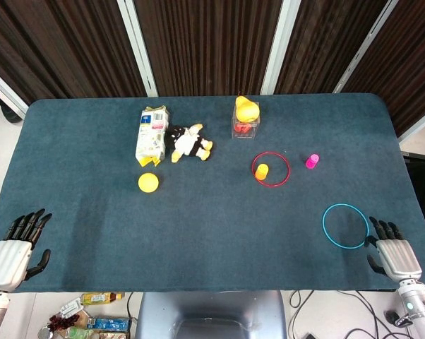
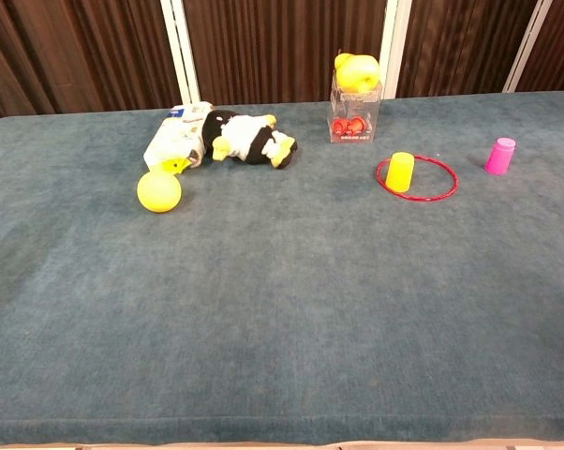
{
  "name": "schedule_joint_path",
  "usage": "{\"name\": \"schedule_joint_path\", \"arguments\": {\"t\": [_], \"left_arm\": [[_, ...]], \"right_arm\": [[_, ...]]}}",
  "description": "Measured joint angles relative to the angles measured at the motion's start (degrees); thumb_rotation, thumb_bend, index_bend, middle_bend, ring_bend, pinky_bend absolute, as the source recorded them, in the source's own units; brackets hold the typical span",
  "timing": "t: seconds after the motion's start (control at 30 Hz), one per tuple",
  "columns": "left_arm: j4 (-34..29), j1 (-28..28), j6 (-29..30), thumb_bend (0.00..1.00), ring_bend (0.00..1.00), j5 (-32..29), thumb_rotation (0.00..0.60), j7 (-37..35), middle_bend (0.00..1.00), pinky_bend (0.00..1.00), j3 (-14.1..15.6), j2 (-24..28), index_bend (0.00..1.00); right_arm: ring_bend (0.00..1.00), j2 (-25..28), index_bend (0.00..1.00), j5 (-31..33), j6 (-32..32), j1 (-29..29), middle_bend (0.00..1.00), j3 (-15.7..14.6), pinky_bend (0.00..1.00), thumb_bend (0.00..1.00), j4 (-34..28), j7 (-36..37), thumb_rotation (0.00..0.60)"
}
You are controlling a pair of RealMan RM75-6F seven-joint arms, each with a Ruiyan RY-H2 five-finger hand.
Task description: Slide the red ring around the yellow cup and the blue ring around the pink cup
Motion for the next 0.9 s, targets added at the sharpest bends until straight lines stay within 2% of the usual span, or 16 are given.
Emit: {"name": "schedule_joint_path", "arguments": {"t": [0.47, 0.9], "left_arm": [[0.0, -0.28, -0.67, 0.47, 0.0, -0.75, 0.6, 0.04, 0.0, 0.09, -0.16, 0.05, 0.0], [0.03, -0.28, -0.58, 0.47, 0.0, -0.92, 0.6, -0.14, 0.0, 0.09, -0.23, 0.11, 0.0]], "right_arm": [[0.0, -5.33, 0.63, -3.73, -2.94, 2.08, 0.01, 1.19, 0.0, 0.49, 9.19, 6.69, 0.6], [0.0, -6.86, 0.65, -5.25, -3.77, 2.41, 0.02, 1.3, 0.0, 0.49, 10.85, 8.15, 0.6]]}}
